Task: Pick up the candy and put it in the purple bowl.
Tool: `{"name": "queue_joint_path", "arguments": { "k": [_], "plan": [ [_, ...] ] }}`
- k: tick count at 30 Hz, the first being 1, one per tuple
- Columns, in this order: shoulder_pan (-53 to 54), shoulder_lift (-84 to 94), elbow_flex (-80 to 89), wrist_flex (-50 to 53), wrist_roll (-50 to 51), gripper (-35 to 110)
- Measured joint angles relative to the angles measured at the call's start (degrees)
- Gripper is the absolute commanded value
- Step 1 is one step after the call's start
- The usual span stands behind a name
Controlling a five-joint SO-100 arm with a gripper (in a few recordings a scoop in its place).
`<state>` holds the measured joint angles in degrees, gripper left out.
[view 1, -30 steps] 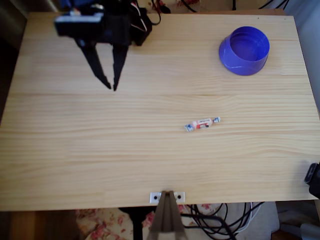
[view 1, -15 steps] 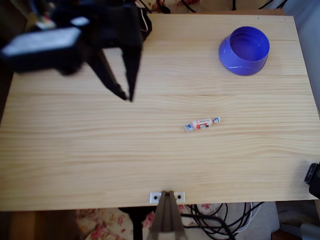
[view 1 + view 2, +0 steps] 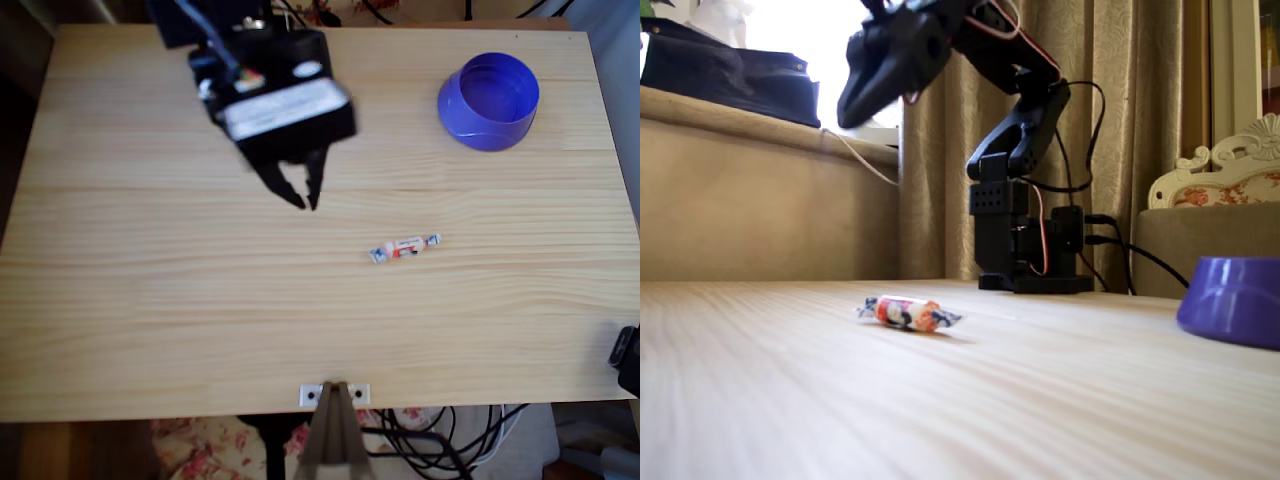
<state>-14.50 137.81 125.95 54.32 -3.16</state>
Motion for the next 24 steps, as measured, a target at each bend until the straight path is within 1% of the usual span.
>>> {"name": "queue_joint_path", "arguments": {
  "k": [5, 11, 18, 21, 24],
  "plan": [
    [-4.7, -0.9, 0.3, -0.7, -6.0, -1],
    [-10.5, -6.7, 0.3, -0.7, -11.4, 0],
    [-12.4, -13.6, 0.2, -3.5, -19.7, 3],
    [-12.8, -15.8, 0.2, -6.6, -23.0, 3],
    [-13.7, -19.6, -0.7, -9.2, -28.7, 3]
  ]
}}
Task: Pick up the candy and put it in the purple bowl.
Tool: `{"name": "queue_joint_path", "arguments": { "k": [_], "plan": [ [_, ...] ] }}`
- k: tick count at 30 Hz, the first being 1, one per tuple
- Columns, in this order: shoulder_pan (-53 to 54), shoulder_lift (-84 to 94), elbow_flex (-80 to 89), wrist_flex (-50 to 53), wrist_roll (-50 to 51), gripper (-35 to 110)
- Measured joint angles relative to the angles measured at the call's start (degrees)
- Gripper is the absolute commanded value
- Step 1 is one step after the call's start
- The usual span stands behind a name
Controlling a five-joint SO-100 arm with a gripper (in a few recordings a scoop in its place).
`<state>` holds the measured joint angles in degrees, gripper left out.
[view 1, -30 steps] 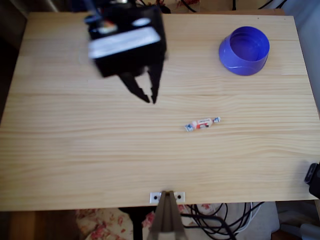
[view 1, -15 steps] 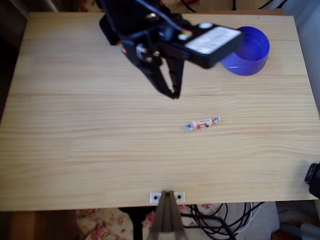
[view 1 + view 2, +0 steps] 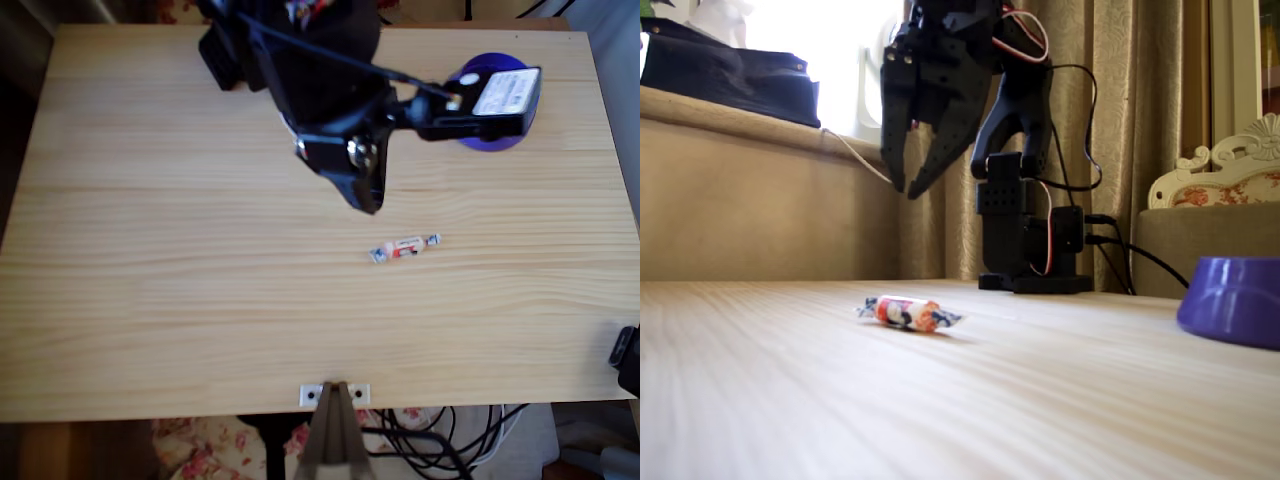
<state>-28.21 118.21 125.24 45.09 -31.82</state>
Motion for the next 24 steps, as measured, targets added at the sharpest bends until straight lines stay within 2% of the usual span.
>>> {"name": "queue_joint_path", "arguments": {
  "k": [8, 17, 24],
  "plan": [
    [-3.6, -9.1, -3.7, -3.6, -11.9, 7],
    [-3.7, -19.2, -13.4, -1.4, -8.4, 10],
    [-3.3, -21.4, -15.0, -1.1, -13.5, 11]
  ]
}}
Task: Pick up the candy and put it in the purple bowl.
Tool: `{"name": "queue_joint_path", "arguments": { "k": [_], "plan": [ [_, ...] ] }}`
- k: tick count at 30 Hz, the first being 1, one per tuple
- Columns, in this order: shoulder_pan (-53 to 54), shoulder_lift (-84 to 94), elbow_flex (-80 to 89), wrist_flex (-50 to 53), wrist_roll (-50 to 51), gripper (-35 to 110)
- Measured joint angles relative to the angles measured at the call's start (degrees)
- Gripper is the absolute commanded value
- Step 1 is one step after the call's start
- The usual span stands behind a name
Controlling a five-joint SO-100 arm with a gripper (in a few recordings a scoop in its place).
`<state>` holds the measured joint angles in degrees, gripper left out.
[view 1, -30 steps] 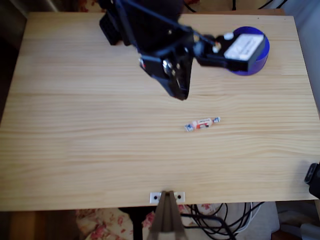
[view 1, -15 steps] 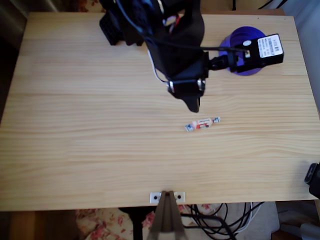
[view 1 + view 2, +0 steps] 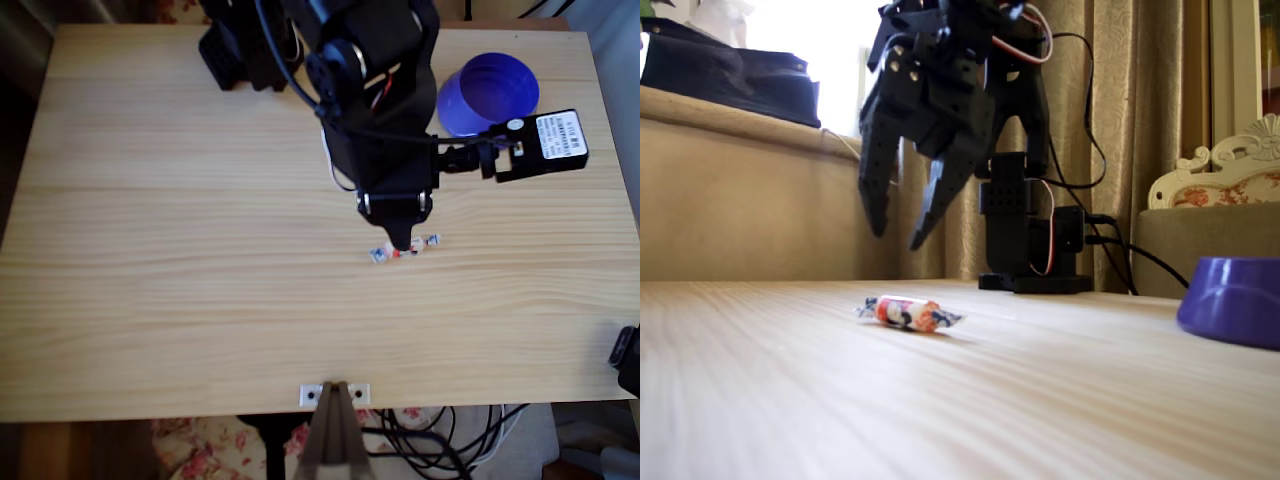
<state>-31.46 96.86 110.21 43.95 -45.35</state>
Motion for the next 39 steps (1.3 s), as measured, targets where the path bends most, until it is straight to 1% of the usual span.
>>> {"name": "queue_joint_path", "arguments": {
  "k": [7, 20, 26, 39],
  "plan": [
    [-0.4, -0.4, 0.0, -2.4, -3.9, 13],
    [-4.3, -3.3, 0.8, -3.4, -2.0, 13],
    [-4.0, -4.2, 2.6, -4.0, -1.8, 13],
    [-1.6, -6.2, 4.9, -8.8, -4.2, 13]
  ]
}}
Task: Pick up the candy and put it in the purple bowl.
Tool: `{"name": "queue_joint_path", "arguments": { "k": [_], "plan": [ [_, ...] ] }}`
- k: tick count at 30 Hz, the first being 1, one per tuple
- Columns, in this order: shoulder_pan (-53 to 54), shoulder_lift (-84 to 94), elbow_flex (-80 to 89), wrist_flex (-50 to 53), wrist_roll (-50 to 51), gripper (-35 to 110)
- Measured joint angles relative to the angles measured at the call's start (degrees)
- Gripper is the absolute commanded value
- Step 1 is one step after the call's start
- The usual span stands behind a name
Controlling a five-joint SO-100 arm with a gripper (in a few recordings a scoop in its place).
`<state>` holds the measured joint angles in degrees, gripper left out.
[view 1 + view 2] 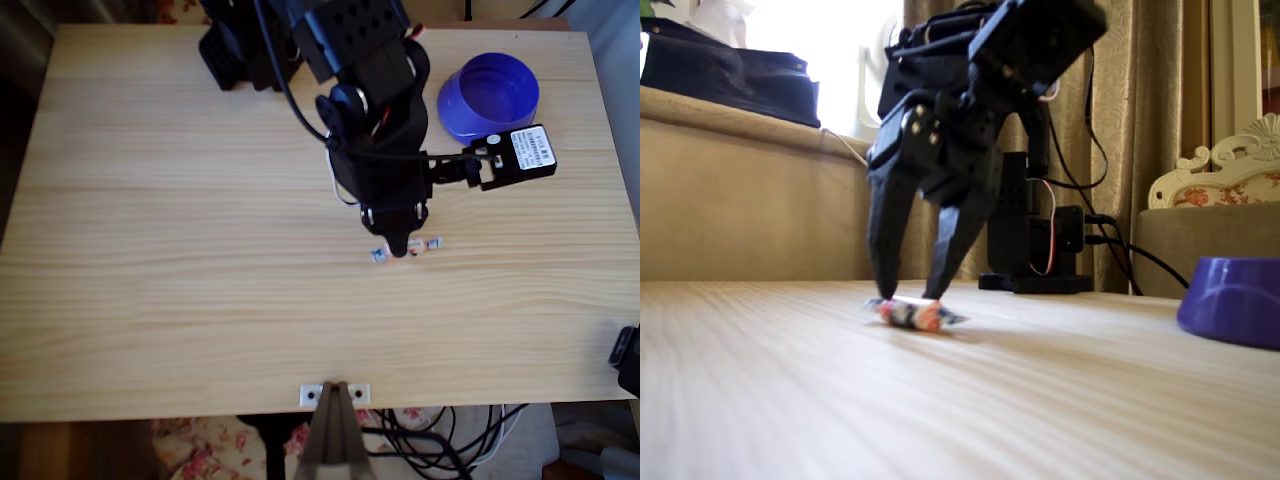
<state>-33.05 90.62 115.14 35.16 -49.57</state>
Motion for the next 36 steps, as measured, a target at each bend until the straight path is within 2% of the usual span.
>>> {"name": "queue_joint_path", "arguments": {
  "k": [8, 14, 23, 30, 36],
  "plan": [
    [-0.4, -2.5, -0.2, -0.2, -0.5, 12],
    [-0.4, -5.7, -3.0, -0.4, 0.4, 1],
    [0.0, -7.7, -6.2, 0.6, 2.3, 0],
    [2.0, -7.1, -14.1, 15.5, 9.3, 0],
    [2.1, -4.7, -28.1, 31.7, 22.7, 0]
  ]
}}
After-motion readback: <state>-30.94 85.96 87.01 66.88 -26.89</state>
